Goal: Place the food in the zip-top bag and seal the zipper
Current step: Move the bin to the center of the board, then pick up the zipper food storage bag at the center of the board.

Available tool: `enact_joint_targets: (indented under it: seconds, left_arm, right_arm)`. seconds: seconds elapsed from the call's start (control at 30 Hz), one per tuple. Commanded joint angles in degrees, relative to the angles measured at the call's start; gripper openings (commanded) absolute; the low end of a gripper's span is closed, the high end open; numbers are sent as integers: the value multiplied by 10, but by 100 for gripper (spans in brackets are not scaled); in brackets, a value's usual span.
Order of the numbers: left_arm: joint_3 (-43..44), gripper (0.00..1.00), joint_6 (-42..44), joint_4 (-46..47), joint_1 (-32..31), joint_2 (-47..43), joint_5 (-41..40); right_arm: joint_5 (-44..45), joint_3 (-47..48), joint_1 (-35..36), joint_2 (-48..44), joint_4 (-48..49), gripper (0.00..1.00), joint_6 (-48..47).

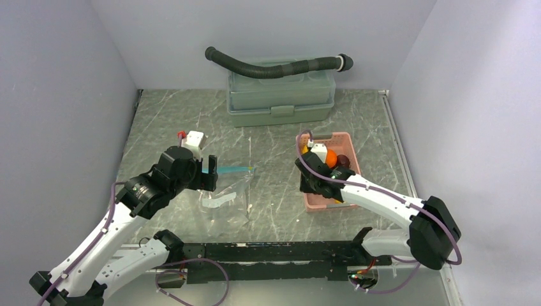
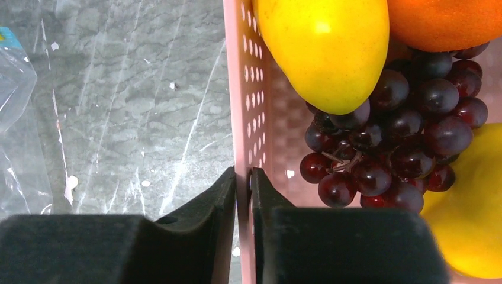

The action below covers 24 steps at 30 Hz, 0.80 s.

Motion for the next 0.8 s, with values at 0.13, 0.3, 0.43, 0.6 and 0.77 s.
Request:
enact_joint_targets:
  seconds: [0.13,0.3,0.43,0.6,0.77]
  left_arm:
    - [4,99,-10,7,-1,-3,3]
    - [4,99,-10,7,-1,-4,4]
    - [5,99,-10,7,-1,-3,4]
    - [5,99,-11,6,-1,-13,-2]
    - [4,99,-14,5,-1,-26,-12]
  right_arm:
    - [17,42,21,-8,-22,37,14]
    - [35,78,42,-25,-56,41,12]
    - [39,118,62,-34,-74,44,4]
    - [-3,149,83,-30,-61,50,-14]
    - [-47,163,105,-22,-30,55,-16]
